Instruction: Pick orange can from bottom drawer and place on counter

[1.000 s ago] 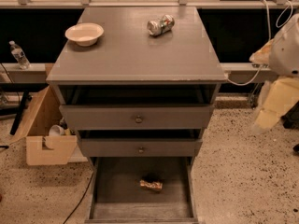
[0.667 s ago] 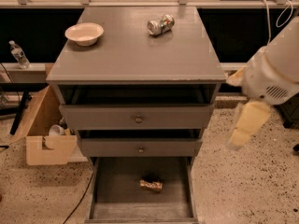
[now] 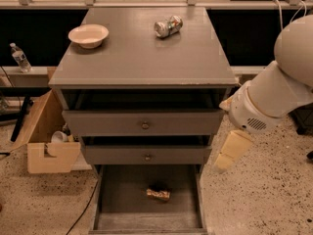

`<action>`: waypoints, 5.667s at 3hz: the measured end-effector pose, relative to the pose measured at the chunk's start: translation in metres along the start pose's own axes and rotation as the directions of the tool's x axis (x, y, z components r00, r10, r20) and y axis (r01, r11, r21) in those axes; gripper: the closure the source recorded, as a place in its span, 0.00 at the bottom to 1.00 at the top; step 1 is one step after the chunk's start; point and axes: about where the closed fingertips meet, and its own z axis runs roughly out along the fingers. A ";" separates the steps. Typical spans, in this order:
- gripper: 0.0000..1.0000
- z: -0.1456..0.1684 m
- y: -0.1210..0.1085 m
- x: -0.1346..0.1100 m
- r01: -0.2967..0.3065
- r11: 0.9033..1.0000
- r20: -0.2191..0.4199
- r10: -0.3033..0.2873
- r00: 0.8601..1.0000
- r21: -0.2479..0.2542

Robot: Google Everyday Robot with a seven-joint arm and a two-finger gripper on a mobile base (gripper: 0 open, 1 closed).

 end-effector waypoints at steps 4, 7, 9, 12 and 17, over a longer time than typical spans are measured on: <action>0.00 0.252 0.015 0.061 0.037 0.980 0.352 0.035 0.935 -0.194; 0.00 0.349 0.003 0.108 -0.019 0.974 0.323 0.092 0.942 -0.224; 0.00 0.461 -0.009 0.139 -0.131 0.976 0.303 0.181 0.936 -0.176; 0.00 0.530 -0.020 0.139 -0.077 0.989 0.311 0.113 0.944 -0.128; 0.06 0.697 -0.028 0.117 0.041 0.988 0.360 0.017 0.933 -0.152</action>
Offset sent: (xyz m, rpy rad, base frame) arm 0.0096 0.0094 -0.1866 0.3182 0.0585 0.1798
